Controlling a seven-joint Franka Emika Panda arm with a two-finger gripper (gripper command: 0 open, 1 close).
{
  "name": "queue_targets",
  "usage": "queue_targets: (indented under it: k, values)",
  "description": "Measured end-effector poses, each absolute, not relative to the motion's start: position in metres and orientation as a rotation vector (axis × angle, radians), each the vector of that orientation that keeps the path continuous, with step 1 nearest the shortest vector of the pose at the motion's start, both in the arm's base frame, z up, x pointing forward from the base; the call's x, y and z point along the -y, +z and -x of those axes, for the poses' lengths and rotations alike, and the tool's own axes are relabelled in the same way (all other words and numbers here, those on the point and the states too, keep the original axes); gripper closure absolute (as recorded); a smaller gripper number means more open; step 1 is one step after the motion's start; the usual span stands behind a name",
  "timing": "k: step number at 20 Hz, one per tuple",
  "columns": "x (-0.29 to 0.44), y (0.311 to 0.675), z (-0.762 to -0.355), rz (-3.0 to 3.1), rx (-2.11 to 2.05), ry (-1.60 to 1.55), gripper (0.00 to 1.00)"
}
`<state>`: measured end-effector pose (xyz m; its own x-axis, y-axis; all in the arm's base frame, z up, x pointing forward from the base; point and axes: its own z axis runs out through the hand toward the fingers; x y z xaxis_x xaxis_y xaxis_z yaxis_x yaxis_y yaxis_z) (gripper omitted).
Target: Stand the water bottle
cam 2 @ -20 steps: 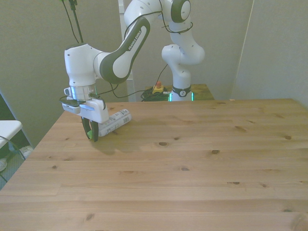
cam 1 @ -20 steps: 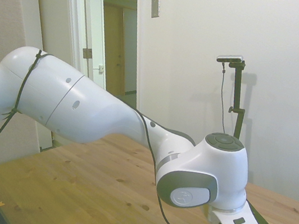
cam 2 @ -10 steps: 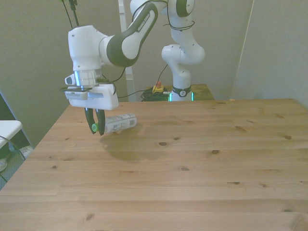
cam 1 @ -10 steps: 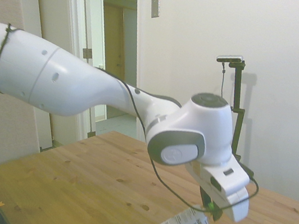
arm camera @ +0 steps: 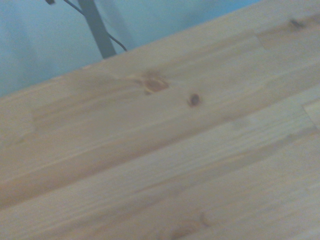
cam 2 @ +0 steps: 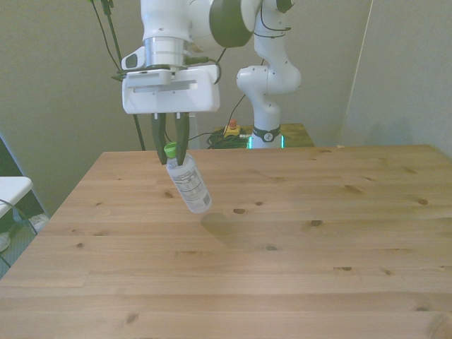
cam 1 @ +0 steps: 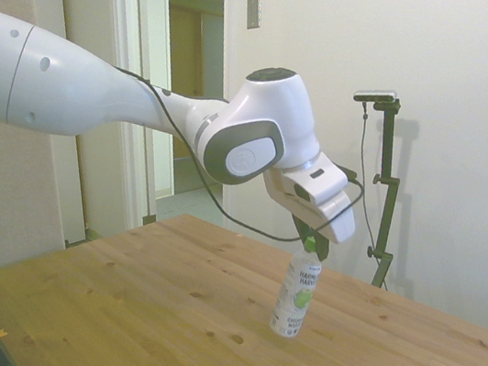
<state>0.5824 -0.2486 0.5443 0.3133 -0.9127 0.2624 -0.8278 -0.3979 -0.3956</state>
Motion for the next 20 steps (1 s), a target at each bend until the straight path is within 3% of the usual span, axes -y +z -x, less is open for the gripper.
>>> queue_targets:
  k: [6,20]
  values:
    - [0.151,0.548,-0.624,2.419,-1.542,-0.900,1.00]
    - [0.057,0.492,-0.639,2.355,-1.541,-0.950,1.00]
